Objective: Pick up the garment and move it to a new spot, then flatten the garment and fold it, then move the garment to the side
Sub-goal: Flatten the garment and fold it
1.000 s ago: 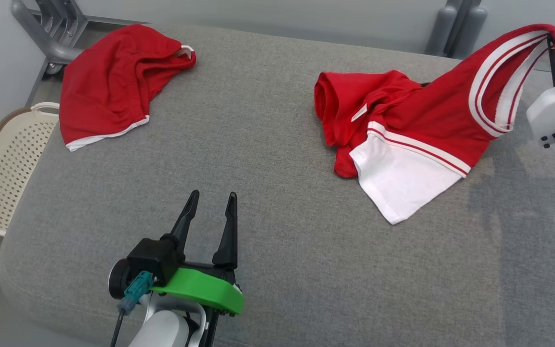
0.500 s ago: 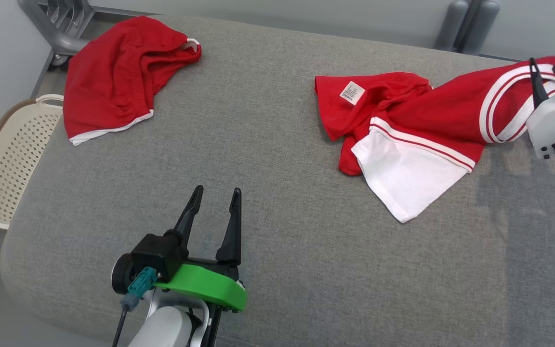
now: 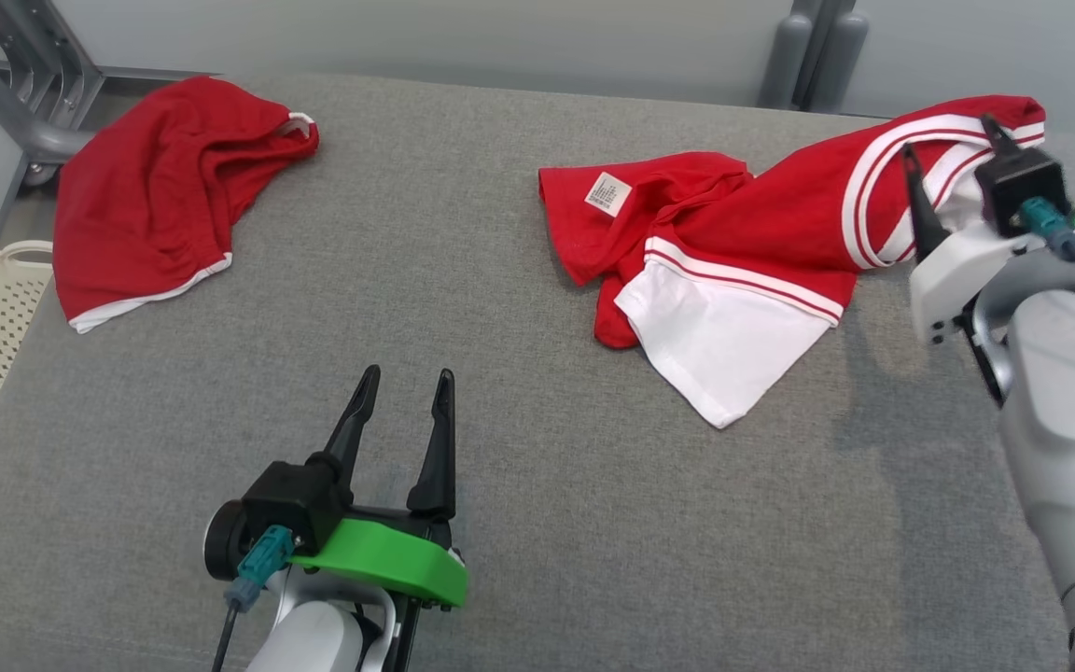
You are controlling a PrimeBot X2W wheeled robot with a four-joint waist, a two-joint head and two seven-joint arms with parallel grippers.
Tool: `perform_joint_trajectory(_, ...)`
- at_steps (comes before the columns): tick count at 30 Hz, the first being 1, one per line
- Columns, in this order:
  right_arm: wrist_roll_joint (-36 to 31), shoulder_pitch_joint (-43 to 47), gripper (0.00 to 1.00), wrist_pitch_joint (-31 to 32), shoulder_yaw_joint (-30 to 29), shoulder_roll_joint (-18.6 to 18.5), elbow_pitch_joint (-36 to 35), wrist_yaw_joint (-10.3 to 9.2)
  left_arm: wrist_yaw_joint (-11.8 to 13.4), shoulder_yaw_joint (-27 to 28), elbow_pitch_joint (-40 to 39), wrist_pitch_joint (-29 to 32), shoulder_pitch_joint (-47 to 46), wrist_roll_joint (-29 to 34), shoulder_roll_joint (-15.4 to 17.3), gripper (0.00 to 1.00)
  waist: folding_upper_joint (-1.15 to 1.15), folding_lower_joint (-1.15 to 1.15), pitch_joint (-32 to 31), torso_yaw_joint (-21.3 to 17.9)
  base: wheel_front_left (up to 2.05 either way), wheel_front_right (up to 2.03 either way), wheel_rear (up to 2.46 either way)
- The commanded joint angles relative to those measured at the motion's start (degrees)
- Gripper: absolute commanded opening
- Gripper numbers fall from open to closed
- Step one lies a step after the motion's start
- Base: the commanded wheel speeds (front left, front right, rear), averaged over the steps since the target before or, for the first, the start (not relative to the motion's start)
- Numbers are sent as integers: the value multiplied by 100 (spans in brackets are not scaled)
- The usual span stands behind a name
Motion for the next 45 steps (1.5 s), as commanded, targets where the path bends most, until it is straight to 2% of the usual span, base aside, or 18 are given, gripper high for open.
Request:
perform_joint_trajectory(1, 179, 150, 100, -20, 144, 52, -70, -8, 38, 18, -35, -8, 47, 20, 54, 100, 0, 0, -95, -103, 0, 0, 0)
perform_joint_trajectory(5, 977, 620, 100, -21, 896, 110, -264, -8, 51, -3, -59, 26, 121, -7, 87, 100, 0, 0, -169, -142, 0, 0, 0)
perform_joint_trajectory(11, 1902, 1214, 100, 21, 2012, -4, -572, -8, 88, -30, -124, 71, 172, -19, 119, 100, 0, 0, -218, -78, 0, 0, 0)
perform_joint_trajectory(16, 2487, 1626, 100, 285, 2928, -125, -898, -8, 105, -53, -173, 70, 239, -43, 128, 100, 0, 0, -210, 28, 0, 0, 0)
perform_joint_trajectory(20, 2691, 1737, 100, 439, 3357, -174, -884, -8, 102, -68, -156, 71, 236, -68, 127, 100, 0, 0, -203, 106, 0, 0, 0)
perform_joint_trajectory(27, 2746, 1705, 100, 763, 3796, -290, -579, -9, 107, -109, -133, 69, 242, -87, 111, 100, 0, 0, -203, 226, 0, 0, 0)
perform_joint_trajectory(38, 2567, 1340, 100, 946, 3951, -352, -156, -8, 138, -98, -139, 41, 204, -103, 101, 100, 0, 0, -107, 287, 0, 0, 0)
perform_joint_trajectory(44, 2575, 1089, 100, 1060, 4388, -374, 66, -8, 100, -123, -102, 35, 130, -104, 81, 100, 0, 0, -37, 316, 0, 0, 0)
perform_joint_trajectory(45, 2606, 1053, 98, 1070, 4457, -388, 102, -8, 94, -128, -92, 33, 118, -99, 78, 100, 0, 0, -31, 324, 0, 0, 0)
